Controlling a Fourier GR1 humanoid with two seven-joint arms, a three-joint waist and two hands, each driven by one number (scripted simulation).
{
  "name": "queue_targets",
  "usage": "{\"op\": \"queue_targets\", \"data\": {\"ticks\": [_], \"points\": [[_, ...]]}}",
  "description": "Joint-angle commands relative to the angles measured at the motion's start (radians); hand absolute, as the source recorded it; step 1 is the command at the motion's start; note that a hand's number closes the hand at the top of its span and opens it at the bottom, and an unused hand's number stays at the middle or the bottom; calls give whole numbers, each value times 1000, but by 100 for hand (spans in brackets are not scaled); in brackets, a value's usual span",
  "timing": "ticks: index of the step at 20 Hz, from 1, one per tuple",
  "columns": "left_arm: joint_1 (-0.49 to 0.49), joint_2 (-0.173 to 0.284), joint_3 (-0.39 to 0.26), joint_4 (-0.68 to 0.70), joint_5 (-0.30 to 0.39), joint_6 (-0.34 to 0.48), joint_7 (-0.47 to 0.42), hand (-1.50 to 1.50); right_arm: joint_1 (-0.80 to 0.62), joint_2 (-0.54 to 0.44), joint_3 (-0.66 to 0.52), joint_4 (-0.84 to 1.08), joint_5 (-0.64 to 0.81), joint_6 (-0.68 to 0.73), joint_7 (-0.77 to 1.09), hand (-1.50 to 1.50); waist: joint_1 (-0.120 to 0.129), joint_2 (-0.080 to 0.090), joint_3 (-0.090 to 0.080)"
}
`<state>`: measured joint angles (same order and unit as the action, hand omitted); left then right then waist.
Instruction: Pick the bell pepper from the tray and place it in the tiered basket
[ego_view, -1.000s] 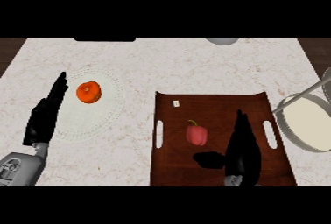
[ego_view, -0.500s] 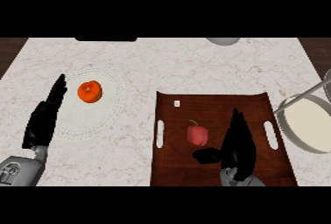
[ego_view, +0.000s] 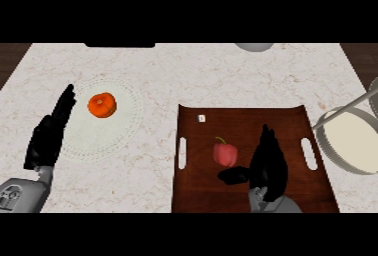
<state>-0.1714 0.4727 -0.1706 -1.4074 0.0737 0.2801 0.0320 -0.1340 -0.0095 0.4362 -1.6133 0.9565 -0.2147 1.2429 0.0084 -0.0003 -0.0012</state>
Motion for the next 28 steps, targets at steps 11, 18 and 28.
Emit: {"op": "queue_targets", "data": {"ticks": [11, 18, 28], "points": [[-26, -23, 19, 5, -32, 0, 3, 0, -141, 9, 33, 175, -138, -127, 244, -150, 5, 2, 1], [5, -40, 9, -28, -45, -10, 22, 0, -221, 9, 95, 340, -321, -136, 140, 150, 16, 3, 2], [31, -54, 41, -8, -57, -29, -17, 0, -294, 8, 101, 319, -257, -210, 162, 150, 5, 1, 1]]}}
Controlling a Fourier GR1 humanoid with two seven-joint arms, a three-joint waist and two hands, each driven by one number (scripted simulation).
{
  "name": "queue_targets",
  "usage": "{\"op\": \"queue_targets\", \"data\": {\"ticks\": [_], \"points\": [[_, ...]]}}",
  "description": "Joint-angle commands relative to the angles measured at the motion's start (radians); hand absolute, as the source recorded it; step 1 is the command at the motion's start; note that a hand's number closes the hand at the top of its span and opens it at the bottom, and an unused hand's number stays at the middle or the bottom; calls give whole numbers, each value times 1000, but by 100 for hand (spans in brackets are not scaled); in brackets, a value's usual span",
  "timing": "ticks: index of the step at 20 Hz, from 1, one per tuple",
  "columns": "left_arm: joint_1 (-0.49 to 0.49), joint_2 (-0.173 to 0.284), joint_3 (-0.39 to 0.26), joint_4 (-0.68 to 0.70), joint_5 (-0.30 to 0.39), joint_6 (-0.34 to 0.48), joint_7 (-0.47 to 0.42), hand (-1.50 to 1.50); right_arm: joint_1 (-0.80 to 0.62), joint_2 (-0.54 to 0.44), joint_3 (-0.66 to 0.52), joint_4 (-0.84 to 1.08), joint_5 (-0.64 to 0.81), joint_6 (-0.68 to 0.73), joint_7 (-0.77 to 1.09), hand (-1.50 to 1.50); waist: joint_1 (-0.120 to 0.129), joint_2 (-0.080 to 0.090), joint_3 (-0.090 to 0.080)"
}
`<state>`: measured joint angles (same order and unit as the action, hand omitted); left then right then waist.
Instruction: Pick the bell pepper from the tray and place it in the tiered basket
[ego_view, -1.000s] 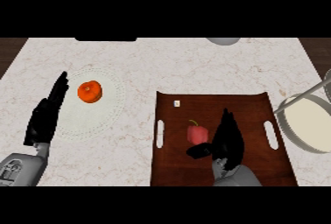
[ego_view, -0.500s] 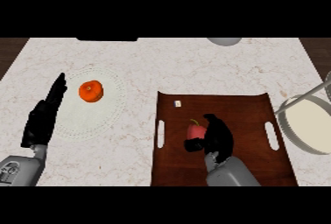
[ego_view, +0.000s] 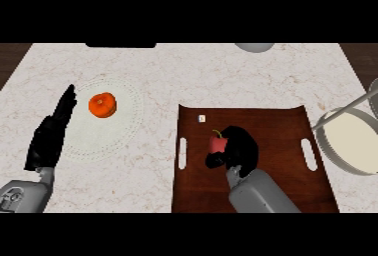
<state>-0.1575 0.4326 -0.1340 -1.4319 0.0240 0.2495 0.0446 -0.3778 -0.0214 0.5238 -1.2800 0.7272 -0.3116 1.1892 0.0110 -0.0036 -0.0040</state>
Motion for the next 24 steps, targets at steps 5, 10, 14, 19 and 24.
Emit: {"op": "queue_targets", "data": {"ticks": [5, 10, 14, 19, 24], "points": [[-38, -7, 37, 36, -23, -12, 3, 0, 95, 3, 146, -183, 22, 105, -14, 150, -17, 1, 4], [30, -6, 31, -6, -14, -15, 1, 0, 140, -129, 339, -379, 22, 261, -158, 150, -17, -6, 3], [-4, -28, 27, 40, -53, 2, -15, 0, 187, -136, 288, -581, 113, 109, -165, 150, -30, 0, 3], [31, 5, 71, 1, -8, -33, -8, 0, 153, -178, 241, -804, 330, 126, -88, 150, -31, -7, 3], [29, -17, 56, 7, -25, -36, -13, 0, 41, -215, 39, -1052, 303, 339, -29, 150, -23, -2, 2]]}}
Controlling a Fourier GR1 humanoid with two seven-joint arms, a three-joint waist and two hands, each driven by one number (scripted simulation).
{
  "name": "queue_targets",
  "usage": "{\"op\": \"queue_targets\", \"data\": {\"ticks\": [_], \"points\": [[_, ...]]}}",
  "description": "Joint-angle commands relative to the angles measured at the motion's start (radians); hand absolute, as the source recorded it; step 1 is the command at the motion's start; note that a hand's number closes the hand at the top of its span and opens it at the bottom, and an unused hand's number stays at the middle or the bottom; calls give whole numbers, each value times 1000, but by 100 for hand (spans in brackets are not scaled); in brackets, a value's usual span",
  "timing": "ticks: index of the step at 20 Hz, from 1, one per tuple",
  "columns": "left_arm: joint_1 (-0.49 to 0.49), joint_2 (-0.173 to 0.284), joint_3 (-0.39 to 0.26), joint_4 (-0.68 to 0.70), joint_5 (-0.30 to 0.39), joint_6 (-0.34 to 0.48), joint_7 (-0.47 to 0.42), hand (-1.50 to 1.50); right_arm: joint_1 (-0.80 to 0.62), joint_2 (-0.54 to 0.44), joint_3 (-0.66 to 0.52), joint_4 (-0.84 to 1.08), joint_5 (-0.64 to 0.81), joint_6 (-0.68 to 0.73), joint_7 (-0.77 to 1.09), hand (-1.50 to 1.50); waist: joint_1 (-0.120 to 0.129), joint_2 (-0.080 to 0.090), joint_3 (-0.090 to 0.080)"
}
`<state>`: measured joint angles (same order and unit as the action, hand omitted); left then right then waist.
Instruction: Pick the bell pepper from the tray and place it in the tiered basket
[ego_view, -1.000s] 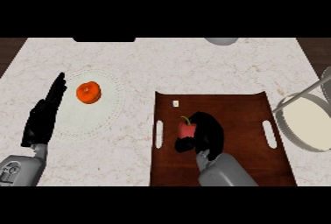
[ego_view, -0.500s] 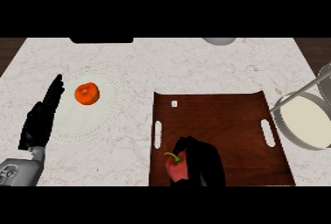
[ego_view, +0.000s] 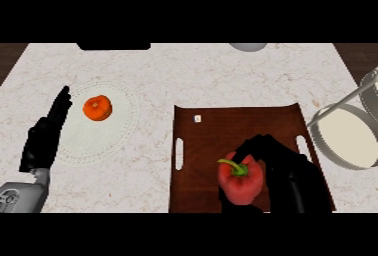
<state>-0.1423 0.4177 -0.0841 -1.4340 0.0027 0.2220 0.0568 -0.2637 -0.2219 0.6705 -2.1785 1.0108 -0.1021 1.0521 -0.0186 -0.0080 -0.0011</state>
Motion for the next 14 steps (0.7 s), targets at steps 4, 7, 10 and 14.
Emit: {"op": "queue_targets", "data": {"ticks": [4, 7, 10, 14], "points": [[-13, 6, 14, -15, -8, -21, 25, 0, -77, -106, -234, -241, -25, 291, 104, 150, 7, 5, 0], [-25, -45, -13, 24, -46, 9, -4, 0, -125, -131, -305, -224, -42, 376, 91, 150, 8, 6, 0], [-40, 3, 33, 33, -15, -43, 2, 0, -250, -101, -441, -168, -214, 487, 88, 150, 17, 7, 0], [33, 15, 50, -63, 1, -71, -1, 0, -215, -116, -617, -156, -336, 455, -28, 150, 21, 6, 1]]}}
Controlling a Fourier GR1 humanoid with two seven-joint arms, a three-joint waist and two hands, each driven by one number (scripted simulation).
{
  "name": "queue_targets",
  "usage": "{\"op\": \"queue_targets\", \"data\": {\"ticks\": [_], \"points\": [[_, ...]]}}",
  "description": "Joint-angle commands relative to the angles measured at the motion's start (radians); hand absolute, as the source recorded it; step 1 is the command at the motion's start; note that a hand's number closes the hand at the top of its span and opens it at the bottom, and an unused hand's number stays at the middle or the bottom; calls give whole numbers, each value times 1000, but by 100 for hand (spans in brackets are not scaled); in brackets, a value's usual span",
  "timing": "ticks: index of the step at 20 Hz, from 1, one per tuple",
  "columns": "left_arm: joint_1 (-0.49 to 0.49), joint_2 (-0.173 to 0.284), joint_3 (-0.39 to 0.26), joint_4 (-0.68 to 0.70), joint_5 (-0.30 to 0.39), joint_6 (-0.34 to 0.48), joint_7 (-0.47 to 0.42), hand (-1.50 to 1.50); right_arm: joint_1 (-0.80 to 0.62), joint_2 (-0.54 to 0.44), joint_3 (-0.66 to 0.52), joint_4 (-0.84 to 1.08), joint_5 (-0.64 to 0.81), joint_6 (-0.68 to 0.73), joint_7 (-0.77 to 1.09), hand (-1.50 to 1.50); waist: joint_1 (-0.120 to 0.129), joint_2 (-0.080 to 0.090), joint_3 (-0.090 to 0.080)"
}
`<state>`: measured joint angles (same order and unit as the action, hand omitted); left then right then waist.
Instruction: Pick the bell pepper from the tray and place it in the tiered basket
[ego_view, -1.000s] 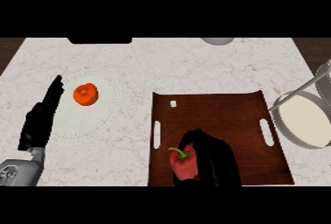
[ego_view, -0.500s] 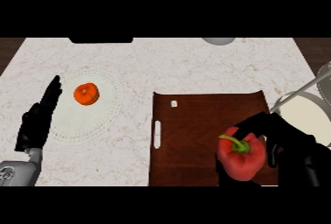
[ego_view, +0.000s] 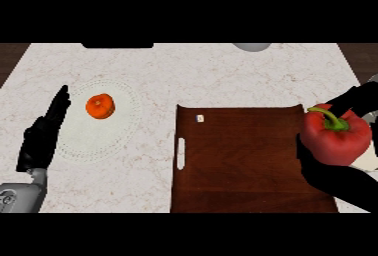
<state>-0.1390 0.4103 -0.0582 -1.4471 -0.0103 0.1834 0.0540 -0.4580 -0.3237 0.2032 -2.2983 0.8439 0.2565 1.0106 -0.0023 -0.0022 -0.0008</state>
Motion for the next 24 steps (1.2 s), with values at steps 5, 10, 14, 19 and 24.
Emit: {"op": "queue_targets", "data": {"ticks": [5, 10, 14, 19, 24], "points": [[32, 1, 19, -45, -12, -31, -8, 0, -66, -147, -258, 188, -164, 117, -183, 150, 9, 2, 1], [-47, -59, -5, 28, -62, 22, 13, 0, -32, -268, -256, 306, -18, 96, -299, 150, 2, 6, 1], [-25, -69, 9, 55, -42, -5, -33, 0, 1, -364, -306, 418, 33, 72, -413, 150, 1, 6, 1], [41, -44, 23, -42, -52, -44, 9, 0, -24, -391, -372, 579, 36, 16, -562, 150, 11, 3, 1], [-14, -63, 34, -37, -79, -38, 44, 0, 32, -372, -396, 672, -1, -9, -701, 150, 8, 3, 1]]}}
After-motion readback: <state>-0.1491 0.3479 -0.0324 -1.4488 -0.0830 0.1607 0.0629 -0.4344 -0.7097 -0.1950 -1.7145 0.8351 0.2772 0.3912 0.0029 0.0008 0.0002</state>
